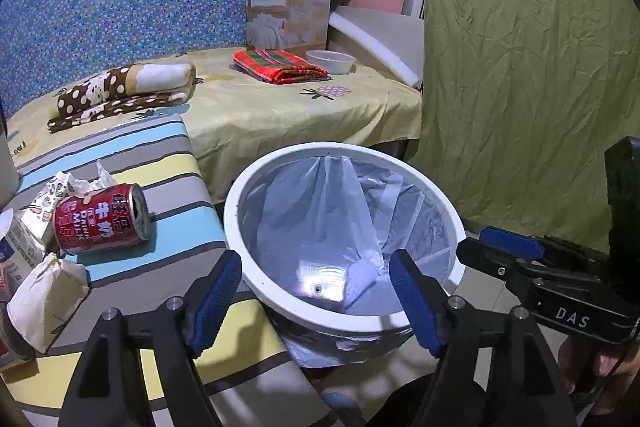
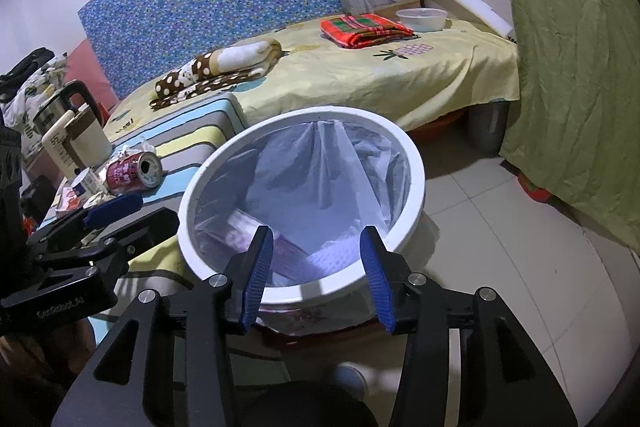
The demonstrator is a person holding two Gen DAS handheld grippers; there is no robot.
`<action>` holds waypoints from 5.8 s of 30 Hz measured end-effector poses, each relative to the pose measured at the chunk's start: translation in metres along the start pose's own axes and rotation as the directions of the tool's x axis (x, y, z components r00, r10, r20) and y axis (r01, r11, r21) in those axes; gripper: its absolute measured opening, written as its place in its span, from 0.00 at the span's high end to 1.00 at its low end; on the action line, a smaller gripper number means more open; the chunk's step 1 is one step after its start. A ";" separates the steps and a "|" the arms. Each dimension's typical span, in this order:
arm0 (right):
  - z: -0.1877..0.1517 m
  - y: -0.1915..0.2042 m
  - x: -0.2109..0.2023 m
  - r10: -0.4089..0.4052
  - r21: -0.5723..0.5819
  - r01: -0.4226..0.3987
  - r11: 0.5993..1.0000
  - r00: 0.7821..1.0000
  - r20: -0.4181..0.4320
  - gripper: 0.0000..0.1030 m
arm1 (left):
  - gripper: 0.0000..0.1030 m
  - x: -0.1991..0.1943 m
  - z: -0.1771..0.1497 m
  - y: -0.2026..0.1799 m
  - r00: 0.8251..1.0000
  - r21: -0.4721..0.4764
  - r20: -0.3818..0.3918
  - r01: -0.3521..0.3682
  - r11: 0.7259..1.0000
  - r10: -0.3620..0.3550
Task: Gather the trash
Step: 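Withdraw both open tools from the bin back toward the table items, then lower the left tool onto the red can and close on it, then close the right tool on the white paper bag while the left tool holds the can, then carry the red can and paper bag over the bin and open both tools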
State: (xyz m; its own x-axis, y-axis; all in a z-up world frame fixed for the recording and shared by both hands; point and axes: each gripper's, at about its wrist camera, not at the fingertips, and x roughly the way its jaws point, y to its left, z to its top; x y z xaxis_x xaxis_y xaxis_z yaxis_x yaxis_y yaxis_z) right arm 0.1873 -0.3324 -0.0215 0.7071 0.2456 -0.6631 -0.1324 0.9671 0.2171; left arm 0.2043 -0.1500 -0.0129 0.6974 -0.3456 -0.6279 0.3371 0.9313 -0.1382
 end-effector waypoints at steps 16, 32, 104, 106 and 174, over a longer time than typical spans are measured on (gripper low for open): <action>-0.010 0.047 -0.015 0.106 -0.061 -0.105 0.993 0.994 0.002 0.54 | 0.30 -0.061 -0.029 0.032 0.995 -0.089 0.032 -0.087 0.992 0.090; -0.024 0.113 -0.006 0.257 -0.173 -0.268 0.948 0.963 -0.084 0.54 | 0.37 -0.121 -0.066 0.084 0.969 -0.164 0.044 -0.232 0.959 0.242; -0.023 0.188 0.028 0.297 -0.236 -0.332 0.913 0.939 -0.170 0.54 | 0.48 -0.138 -0.098 0.205 0.936 -0.314 0.008 -0.333 0.889 0.353; -0.023 0.196 0.032 0.302 -0.242 -0.337 0.910 0.938 -0.171 0.54 | 0.48 -0.144 -0.101 0.210 0.932 -0.331 0.012 -0.339 0.881 0.363; -0.003 0.166 0.010 0.317 -0.170 -0.317 0.933 0.948 -0.032 0.95 | 0.49 -0.143 -0.075 0.139 0.968 -0.229 0.063 -0.224 0.947 0.244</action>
State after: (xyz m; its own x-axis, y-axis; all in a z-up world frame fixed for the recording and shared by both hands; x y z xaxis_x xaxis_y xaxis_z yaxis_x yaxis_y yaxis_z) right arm 0.1699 -0.1694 0.0057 0.6063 0.5413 -0.5826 -0.4663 0.8354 0.2909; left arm 0.1042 0.0372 0.0005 0.7970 -0.1141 -0.5931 0.0179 0.9860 -0.1657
